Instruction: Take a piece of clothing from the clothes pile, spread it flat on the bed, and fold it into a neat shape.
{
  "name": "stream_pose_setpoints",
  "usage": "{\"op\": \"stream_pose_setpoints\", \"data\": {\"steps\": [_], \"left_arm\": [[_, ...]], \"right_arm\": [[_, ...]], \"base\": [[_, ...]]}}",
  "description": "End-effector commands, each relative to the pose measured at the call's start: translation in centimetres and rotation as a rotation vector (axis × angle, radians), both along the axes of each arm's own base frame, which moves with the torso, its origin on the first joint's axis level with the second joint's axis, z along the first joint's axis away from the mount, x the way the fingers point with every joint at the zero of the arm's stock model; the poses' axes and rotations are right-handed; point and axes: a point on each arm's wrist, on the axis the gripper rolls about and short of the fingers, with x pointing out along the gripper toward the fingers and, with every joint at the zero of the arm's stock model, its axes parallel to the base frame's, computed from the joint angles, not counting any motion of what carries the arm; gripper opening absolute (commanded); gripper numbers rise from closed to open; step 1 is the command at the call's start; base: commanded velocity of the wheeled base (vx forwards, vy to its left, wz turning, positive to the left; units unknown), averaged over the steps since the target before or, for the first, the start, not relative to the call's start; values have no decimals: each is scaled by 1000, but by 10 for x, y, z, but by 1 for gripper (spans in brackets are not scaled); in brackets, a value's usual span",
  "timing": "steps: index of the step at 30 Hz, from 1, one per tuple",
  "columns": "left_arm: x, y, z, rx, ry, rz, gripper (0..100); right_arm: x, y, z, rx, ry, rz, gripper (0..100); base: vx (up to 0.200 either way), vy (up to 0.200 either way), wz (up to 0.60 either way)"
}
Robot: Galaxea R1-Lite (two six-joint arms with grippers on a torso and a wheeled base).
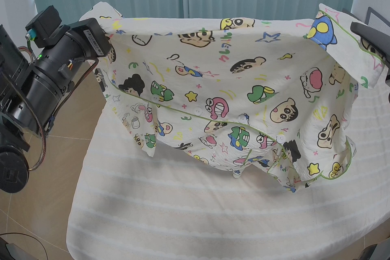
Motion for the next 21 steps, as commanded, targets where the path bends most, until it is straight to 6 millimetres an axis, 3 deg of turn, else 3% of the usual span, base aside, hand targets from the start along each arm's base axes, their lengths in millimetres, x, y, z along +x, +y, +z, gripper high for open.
{"op": "stream_pose_setpoints", "data": {"steps": [1, 6, 21], "left_arm": [[-2, 1, 1, -3, -4, -1, 0], [-3, 1, 1, -2, -5, -4, 0], [-6, 0, 3, -34, -8, -28, 0]], "right_arm": [[-3, -2, 1, 5, -8, 2, 0], [-3, -2, 1, 4, -5, 2, 0], [-10, -6, 5, 16, -30, 21, 0]], "base": [[-200, 0, 0], [-200, 0, 0], [0, 0, 0]]}}
